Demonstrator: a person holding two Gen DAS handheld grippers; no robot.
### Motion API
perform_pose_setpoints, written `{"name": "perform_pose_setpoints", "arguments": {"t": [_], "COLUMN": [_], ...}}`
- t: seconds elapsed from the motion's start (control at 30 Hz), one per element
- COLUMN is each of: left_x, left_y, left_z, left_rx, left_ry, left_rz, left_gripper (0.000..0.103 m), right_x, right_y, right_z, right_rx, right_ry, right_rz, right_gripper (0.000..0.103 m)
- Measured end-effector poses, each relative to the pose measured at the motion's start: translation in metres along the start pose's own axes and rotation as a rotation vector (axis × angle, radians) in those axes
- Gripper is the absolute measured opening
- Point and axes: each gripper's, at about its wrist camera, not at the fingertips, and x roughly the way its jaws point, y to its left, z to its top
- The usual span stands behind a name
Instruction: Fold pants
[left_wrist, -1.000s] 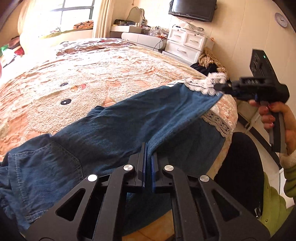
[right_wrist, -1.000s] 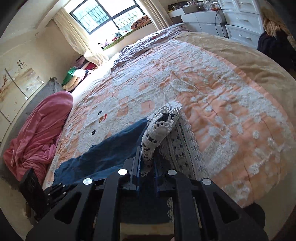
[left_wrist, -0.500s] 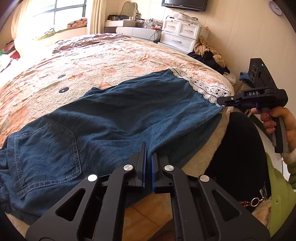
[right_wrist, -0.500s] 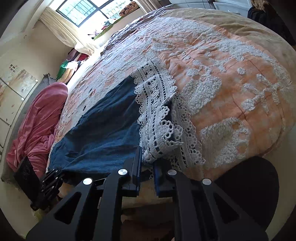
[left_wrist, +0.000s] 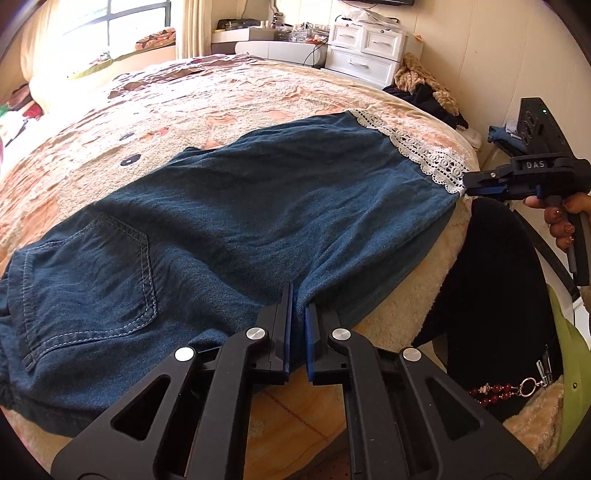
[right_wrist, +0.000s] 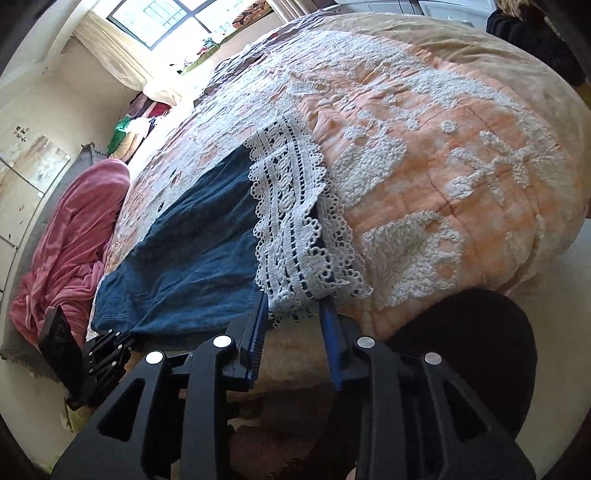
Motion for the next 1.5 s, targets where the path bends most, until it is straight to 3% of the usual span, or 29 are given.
{"name": "perform_pose_setpoints", "arguments": {"t": [0.07, 0.2, 0.33, 0.4, 0.47, 0.7, 0.8, 0.9, 1.0, 1.03, 1.07, 1.13, 1.27, 1.33, 1.5], "left_x": [-0.001, -0.005, -0.022, -0.039, -0.056, -0.121, -0.126, -0.119, -0.107, -0.103, -0.100, -0.096, -0.111, -0.116, -0.104], "left_y": [-0.001, -0.001, 0.003, 0.008, 0.017, 0.094, 0.120, 0.138, 0.150, 0.153, 0.155, 0.159, 0.180, 0.185, 0.182], "left_z": [0.000, -0.003, -0.007, -0.012, -0.018, -0.061, -0.074, -0.075, -0.070, -0.068, -0.064, -0.059, -0.061, -0.069, -0.085], "left_rx": [-0.001, -0.011, -0.055, -0.093, -0.135, -0.479, -0.611, -0.724, -0.790, -0.807, -0.819, -0.822, -0.844, -0.856, -0.841], "left_ry": [-0.001, -0.005, -0.028, -0.052, -0.076, -0.126, -0.129, -0.129, -0.142, -0.141, -0.139, -0.149, -0.184, -0.186, -0.163], "left_rz": [-0.002, 0.000, 0.001, 0.007, 0.041, 0.242, 0.242, 0.193, 0.142, 0.142, 0.154, 0.192, 0.237, 0.217, 0.229], "left_gripper": [0.003, 0.009, 0.029, 0.031, 0.040, 0.057, 0.059, 0.064, 0.065, 0.060, 0.041, 0.014, 0.011, 0.011, 0.017], "right_x": [-0.011, -0.014, 0.003, 0.013, 0.021, 0.032, 0.033, 0.034, 0.034, 0.034, 0.034, 0.035, 0.033, 0.033, 0.038], "right_y": [-0.005, -0.011, -0.004, 0.002, 0.004, 0.008, 0.010, 0.013, 0.015, 0.017, 0.018, 0.023, 0.024, 0.023, 0.021], "right_z": [0.002, 0.014, 0.024, 0.027, 0.028, 0.023, 0.022, 0.021, 0.020, 0.019, 0.018, 0.015, 0.012, 0.011, 0.008], "right_rx": [-0.007, -0.020, -0.062, -0.095, -0.116, -0.158, -0.162, -0.174, -0.186, -0.196, -0.212, -0.248, -0.260, -0.260, -0.258], "right_ry": [-0.041, -0.064, -0.028, -0.012, 0.000, 0.009, 0.006, 0.006, 0.009, 0.009, 0.009, 0.009, 0.005, 0.010, 0.018], "right_rz": [-0.027, -0.048, -0.021, -0.046, -0.055, -0.081, -0.089, -0.102, -0.111, -0.120, -0.134, -0.148, -0.144, -0.131, -0.145], "right_gripper": [0.042, 0.045, 0.047, 0.048, 0.050, 0.053, 0.053, 0.053, 0.053, 0.049, 0.040, 0.031, 0.028, 0.028, 0.028]}}
